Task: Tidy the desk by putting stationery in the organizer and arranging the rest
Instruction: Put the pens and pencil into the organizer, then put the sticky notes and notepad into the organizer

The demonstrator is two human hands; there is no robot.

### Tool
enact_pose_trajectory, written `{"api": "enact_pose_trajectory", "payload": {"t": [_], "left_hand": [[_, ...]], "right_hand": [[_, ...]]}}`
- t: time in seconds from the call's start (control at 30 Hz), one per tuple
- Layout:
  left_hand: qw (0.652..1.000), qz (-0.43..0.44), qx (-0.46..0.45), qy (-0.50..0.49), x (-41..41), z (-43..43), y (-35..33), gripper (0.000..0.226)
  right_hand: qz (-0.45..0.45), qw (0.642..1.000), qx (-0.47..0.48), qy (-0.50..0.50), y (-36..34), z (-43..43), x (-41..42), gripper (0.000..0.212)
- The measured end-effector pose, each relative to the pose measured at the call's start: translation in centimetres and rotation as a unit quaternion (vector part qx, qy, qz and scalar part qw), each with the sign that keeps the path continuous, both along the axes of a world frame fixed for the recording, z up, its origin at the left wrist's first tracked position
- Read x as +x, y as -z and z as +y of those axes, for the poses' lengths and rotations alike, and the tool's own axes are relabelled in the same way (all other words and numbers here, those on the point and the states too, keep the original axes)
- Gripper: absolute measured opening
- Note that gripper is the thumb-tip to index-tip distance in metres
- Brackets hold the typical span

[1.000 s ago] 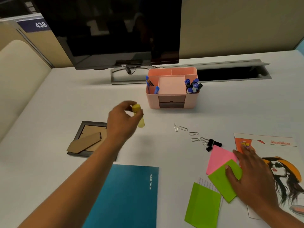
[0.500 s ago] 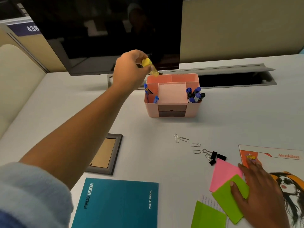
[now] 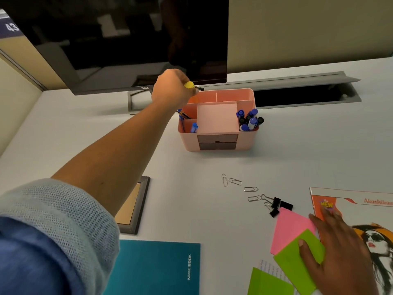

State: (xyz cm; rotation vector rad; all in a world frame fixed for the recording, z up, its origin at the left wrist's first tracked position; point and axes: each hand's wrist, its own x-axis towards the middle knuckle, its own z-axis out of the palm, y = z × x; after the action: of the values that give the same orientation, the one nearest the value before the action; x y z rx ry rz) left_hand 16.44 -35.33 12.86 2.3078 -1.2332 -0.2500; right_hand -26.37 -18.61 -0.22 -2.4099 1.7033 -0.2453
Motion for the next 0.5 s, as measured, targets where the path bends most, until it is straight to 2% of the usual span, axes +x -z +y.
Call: {"api": "enact_pose_trajectory", "payload": {"t": [0.1,0.2,0.37,0.43,0.5], "left_hand": [[0.998,0.05,-0.027,-0.012,0.1,0.1,0.1,0.049],[0.989,0.077,-0.12,-0.029,-0.2,1.9,-0.9,0.044],[0.964,0.01,-0.26,-0.055,-3.2,10.9,-0.1,0.026],[0.962,0.013,-0.264,-0.064,-5.3,15.8,1.7,0.023],[0.974,0.037,-0.216,-0.057,-7.7,20.4,4.3,0.024]], "right_hand": [[-0.001,1.0,-0.006,0.003,0.2,0.1,-0.1,0.069],[0.0,1.0,-0.003,0.002,0.1,0.2,-0.2,0.069],[0.014,1.0,0.013,0.005,0.3,0.3,-0.5,0.069],[0.011,1.0,0.013,0.007,0.2,0.5,-0.5,0.068],[0.006,1.0,0.01,0.005,0.1,0.6,-0.5,0.067]]}}
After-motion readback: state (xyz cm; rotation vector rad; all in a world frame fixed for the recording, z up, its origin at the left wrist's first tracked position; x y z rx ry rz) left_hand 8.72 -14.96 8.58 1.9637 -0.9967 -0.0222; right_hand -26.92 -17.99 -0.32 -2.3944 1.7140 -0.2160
